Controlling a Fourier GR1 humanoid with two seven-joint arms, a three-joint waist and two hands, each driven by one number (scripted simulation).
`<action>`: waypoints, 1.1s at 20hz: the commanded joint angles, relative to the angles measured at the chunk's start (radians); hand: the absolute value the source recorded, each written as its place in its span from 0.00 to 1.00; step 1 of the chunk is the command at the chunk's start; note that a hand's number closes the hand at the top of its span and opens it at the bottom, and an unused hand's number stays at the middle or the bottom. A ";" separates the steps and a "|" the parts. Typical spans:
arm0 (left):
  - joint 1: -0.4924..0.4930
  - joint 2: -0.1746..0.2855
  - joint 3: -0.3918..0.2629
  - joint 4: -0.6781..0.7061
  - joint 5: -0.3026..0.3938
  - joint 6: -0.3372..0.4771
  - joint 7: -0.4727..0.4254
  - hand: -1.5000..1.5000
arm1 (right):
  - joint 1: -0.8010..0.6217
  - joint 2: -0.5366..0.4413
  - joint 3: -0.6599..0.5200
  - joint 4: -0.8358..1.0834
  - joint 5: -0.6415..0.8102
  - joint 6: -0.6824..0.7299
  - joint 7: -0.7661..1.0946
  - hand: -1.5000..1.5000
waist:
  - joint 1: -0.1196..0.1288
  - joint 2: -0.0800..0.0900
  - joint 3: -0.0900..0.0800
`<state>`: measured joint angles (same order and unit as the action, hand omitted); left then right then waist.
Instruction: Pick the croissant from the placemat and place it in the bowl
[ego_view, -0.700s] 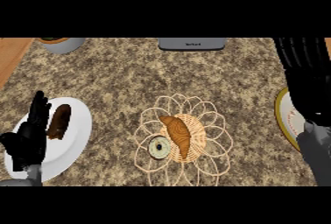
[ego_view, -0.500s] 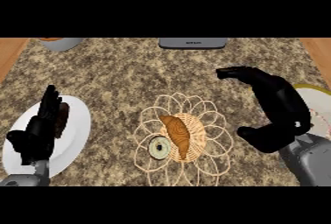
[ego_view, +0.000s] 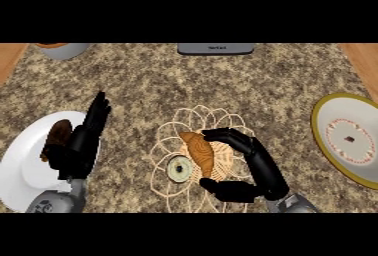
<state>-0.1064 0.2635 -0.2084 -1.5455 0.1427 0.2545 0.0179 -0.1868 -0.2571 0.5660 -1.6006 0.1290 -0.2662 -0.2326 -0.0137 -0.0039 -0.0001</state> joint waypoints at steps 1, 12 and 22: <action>-0.074 -0.001 -0.001 0.003 -0.013 -0.006 0.068 0.50 | 0.073 0.150 0.108 0.022 0.136 -0.163 -0.108 0.00 | 0.008 0.003 0.001; -0.059 -0.016 0.042 0.015 0.001 -0.052 0.052 0.50 | 0.005 0.076 0.092 -0.321 0.515 -0.062 0.537 0.00 | 0.006 -0.001 -0.002; 0.004 -0.018 0.022 -0.092 -0.018 -0.066 0.089 0.50 | -0.131 0.148 0.051 -0.226 0.493 0.245 0.883 0.00 | 0.027 0.001 0.000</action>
<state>-0.1443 0.2244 -0.1838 -1.5452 0.1198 0.2018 0.0639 -0.2703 -0.1321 0.6416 -1.8784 0.6216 -0.1069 0.5467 0.0016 -0.0022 -0.0011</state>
